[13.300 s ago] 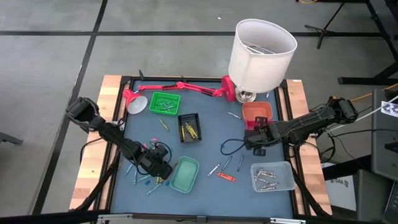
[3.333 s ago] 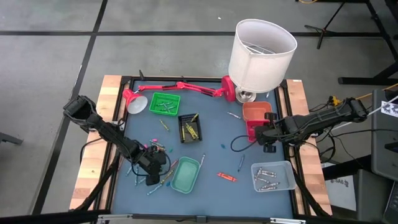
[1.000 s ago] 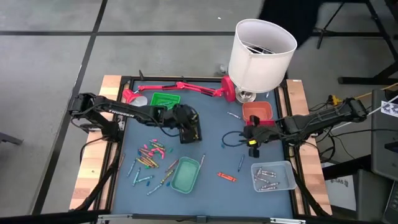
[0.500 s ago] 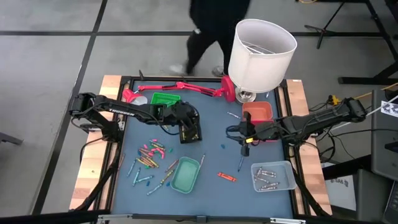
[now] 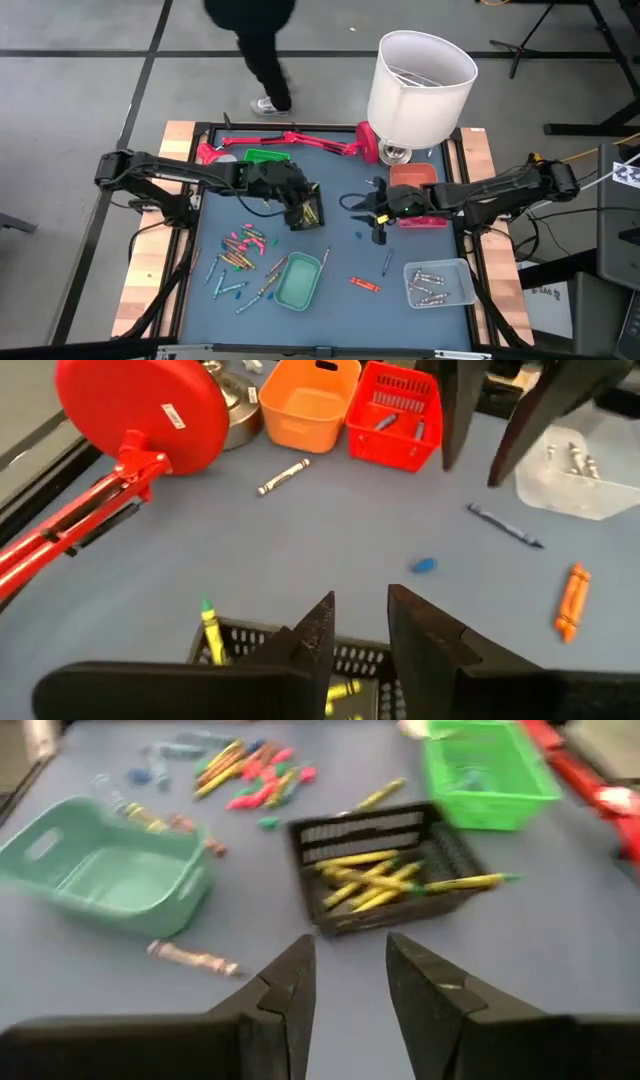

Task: Sort crayons
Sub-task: Put the gray crayon into the white bin

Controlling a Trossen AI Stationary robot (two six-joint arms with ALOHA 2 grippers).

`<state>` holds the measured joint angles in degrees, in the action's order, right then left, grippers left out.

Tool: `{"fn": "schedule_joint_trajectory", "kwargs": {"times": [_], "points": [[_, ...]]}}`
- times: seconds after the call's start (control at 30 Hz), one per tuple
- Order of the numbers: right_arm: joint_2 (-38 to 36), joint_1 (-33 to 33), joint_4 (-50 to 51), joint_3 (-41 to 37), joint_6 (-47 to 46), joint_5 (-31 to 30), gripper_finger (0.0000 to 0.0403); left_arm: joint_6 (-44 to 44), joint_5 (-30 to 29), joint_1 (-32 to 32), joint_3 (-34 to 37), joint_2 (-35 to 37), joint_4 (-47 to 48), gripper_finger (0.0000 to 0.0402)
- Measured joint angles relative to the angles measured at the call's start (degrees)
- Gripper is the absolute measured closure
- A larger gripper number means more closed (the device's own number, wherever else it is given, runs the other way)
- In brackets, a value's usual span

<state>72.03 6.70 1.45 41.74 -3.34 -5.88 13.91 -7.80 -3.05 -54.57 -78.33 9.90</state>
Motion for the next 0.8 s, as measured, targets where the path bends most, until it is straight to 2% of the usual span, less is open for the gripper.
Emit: {"fn": "schedule_joint_trajectory", "kwargs": {"times": [0.2,0.3,0.57,0.8], "points": [[6.4,0.1,-10.9,0.0,5.5,8.4,0.0281,0.0,0.0,1.4,0.0,5.6,6.4,0.0328],[9.8,0.1,-11.5,2.4,6.3,10.1,0.0281,0.0,0.0,2.5,0.0,8.0,9.8,0.0329],[19.6,0.1,-6.0,12.6,11.8,15.7,0.0281,1.0,-0.2,5.2,0.0,13.8,17.5,0.0329],[26.7,0.1,1.6,18.8,15.8,18.1,0.0281,2.5,-0.3,8.0,0.0,17.8,19.2,0.0329]]}}
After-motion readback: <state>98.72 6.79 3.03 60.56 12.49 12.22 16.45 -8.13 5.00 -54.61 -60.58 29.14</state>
